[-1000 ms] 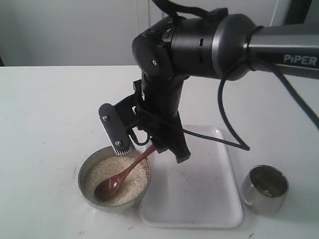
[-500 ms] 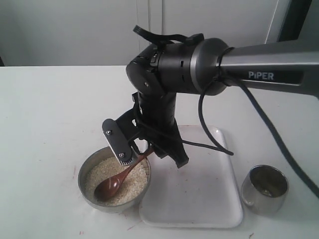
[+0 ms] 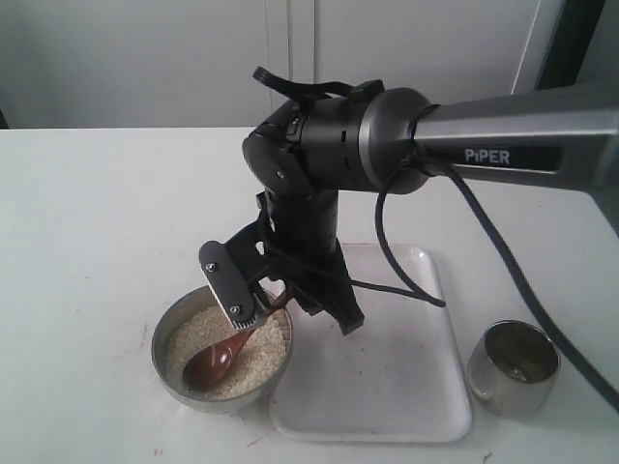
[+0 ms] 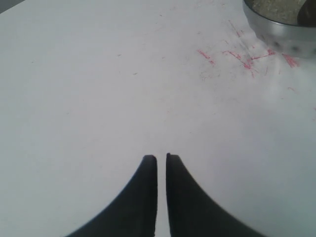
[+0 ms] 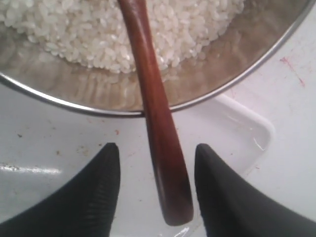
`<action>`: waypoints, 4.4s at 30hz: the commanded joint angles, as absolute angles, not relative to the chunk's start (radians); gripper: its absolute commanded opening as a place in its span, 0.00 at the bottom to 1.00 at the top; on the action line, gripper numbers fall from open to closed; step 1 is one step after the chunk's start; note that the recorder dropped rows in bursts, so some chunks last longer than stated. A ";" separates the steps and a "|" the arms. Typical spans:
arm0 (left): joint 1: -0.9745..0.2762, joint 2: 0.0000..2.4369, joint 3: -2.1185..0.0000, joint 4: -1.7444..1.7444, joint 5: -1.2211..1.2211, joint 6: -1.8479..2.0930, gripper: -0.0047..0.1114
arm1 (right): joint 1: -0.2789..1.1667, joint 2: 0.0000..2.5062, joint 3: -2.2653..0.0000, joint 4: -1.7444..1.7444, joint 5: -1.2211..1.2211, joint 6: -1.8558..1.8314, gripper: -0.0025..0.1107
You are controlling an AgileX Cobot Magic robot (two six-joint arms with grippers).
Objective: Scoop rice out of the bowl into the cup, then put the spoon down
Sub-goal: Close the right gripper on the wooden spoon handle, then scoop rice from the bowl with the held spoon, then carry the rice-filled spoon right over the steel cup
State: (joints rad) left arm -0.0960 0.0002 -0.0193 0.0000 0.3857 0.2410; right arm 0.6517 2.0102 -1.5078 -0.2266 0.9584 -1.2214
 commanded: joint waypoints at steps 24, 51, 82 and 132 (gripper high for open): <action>-0.103 0.000 -0.010 -0.006 0.434 0.235 0.16 | 0.657 2.001 -1.512 -0.099 1.103 -1.196 0.26; -0.103 0.000 -0.010 -0.006 0.434 0.235 0.16 | 0.781 1.690 -1.502 -0.256 1.221 -0.329 0.02; -0.103 0.000 -0.010 -0.006 0.434 0.235 0.16 | 1.078 1.946 -1.116 -1.294 1.213 0.196 0.02; -0.103 0.000 -0.010 -0.006 0.434 0.235 0.16 | 0.791 1.573 -1.165 -0.218 1.197 -0.219 0.02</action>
State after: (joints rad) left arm -0.0960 0.0002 -0.0193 0.0000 0.3857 0.2410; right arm 0.7981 1.6279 -1.1686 -0.1708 1.1205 -0.2839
